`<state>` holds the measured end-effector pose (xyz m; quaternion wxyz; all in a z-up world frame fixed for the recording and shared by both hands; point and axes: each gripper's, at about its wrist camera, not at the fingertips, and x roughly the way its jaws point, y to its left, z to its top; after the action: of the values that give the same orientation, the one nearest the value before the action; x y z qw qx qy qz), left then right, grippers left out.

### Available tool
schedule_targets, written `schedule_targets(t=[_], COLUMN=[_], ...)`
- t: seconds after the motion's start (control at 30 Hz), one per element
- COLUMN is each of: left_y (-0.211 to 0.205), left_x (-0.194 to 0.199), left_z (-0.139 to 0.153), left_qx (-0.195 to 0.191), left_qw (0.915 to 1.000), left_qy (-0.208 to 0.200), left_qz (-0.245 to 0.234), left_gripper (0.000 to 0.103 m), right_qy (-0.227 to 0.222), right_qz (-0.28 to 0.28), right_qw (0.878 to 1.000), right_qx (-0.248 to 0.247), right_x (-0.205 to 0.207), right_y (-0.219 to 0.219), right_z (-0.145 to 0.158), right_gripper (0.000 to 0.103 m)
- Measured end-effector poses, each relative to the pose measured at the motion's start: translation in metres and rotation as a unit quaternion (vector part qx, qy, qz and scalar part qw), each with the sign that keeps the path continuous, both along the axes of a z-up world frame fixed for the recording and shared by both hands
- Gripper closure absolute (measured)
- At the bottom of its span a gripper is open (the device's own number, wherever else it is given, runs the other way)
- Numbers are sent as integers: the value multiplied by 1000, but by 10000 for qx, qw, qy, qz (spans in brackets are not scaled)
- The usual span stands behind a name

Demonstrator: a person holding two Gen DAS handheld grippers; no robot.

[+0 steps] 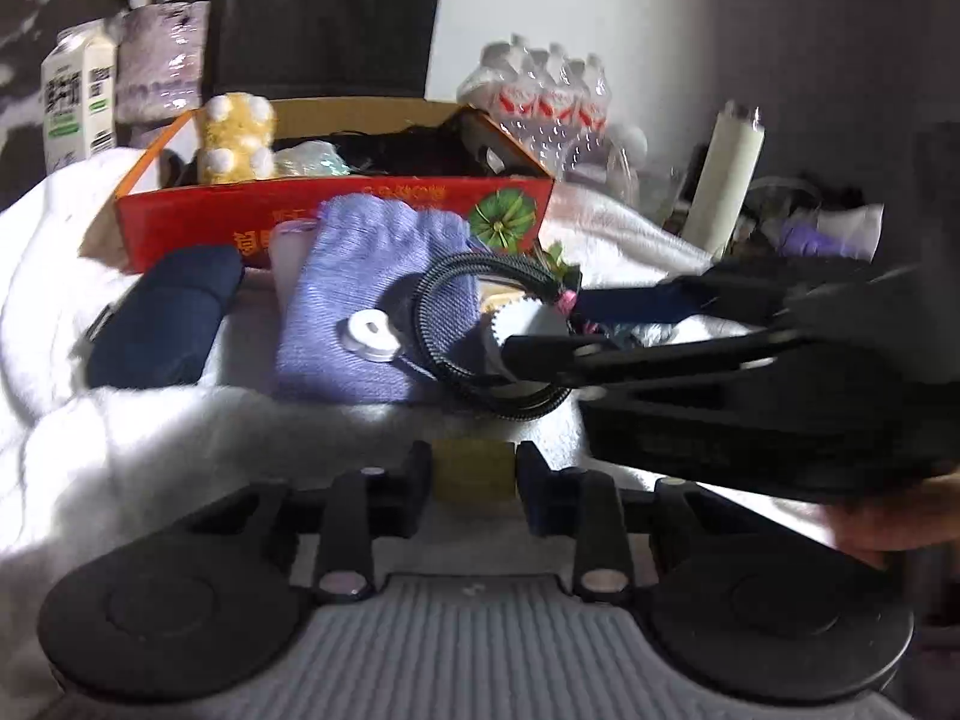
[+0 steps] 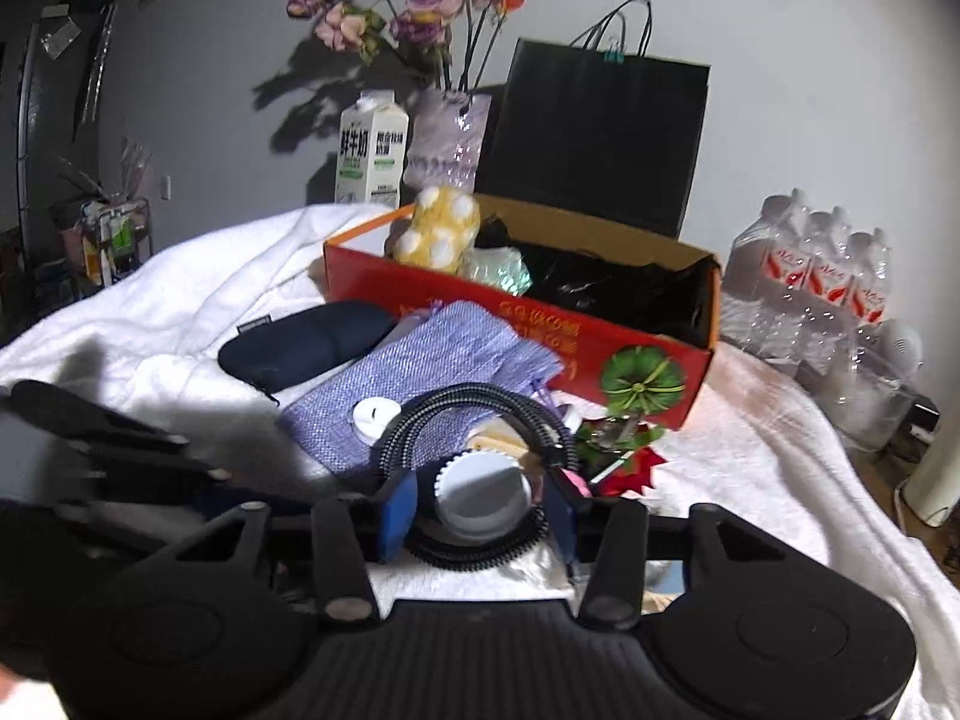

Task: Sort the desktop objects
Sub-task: 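Grasp the yellow block with the left tool while the right tool grasps the white bottle cap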

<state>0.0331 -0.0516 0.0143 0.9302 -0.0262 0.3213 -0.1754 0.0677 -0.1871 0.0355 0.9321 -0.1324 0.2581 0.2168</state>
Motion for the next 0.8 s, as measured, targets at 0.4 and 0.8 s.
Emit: schedule_targets(t=[0.4,0.8], left_y=[44,42], left_x=[-52,-115], left_z=[29,9], left_qx=[-171,87], left_qw=[9968,9973], left_qy=[-239,512], left_qz=[749,511], left_gripper=[72,63], right_qy=[37,883], right_qz=[-467,-311], right_qw=[9943,9926], right_qx=[958,768], right_x=[-32,-143], right_y=[-26,-12], right_z=[20,-15], right_gripper=[69,67])
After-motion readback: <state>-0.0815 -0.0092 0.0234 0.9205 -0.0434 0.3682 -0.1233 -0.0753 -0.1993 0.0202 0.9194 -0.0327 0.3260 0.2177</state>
